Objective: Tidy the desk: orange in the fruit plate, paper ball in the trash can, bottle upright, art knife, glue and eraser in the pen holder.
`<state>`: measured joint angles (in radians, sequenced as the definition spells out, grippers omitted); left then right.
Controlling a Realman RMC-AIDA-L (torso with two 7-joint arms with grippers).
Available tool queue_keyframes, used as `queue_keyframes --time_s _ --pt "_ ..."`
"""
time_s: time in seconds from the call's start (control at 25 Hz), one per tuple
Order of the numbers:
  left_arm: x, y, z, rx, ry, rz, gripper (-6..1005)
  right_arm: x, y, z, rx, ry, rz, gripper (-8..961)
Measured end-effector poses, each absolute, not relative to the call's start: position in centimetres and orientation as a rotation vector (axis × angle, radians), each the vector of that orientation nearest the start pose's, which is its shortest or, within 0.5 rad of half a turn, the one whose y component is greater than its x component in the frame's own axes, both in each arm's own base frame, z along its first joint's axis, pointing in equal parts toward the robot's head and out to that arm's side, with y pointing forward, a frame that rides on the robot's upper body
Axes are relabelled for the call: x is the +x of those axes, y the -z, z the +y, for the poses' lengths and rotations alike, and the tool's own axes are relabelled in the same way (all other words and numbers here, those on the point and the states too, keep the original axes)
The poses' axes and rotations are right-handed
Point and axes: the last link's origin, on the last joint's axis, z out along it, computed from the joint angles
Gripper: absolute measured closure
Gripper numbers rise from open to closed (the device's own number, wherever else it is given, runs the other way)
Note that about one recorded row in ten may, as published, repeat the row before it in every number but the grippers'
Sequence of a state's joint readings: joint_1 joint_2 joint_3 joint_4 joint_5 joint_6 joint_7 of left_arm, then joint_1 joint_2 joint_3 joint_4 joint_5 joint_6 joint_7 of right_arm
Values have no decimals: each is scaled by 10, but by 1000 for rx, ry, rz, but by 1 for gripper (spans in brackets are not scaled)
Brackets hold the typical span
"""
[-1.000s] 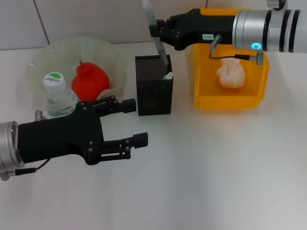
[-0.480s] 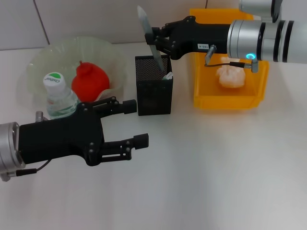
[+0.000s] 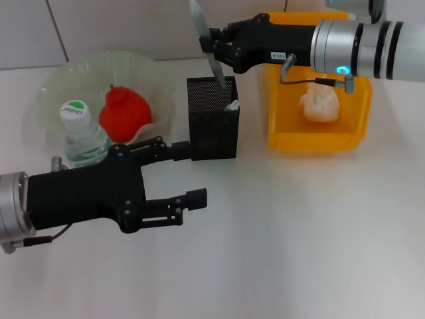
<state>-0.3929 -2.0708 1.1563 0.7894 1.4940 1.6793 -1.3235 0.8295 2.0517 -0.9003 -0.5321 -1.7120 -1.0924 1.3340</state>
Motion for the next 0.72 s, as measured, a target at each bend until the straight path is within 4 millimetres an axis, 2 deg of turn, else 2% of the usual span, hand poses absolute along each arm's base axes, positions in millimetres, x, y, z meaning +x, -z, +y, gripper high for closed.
queue_keyframes --time_s 0.72 --pt "-209 8 291 -2849 1100 -318 197 159 15 442 -2522 -686 384 696"
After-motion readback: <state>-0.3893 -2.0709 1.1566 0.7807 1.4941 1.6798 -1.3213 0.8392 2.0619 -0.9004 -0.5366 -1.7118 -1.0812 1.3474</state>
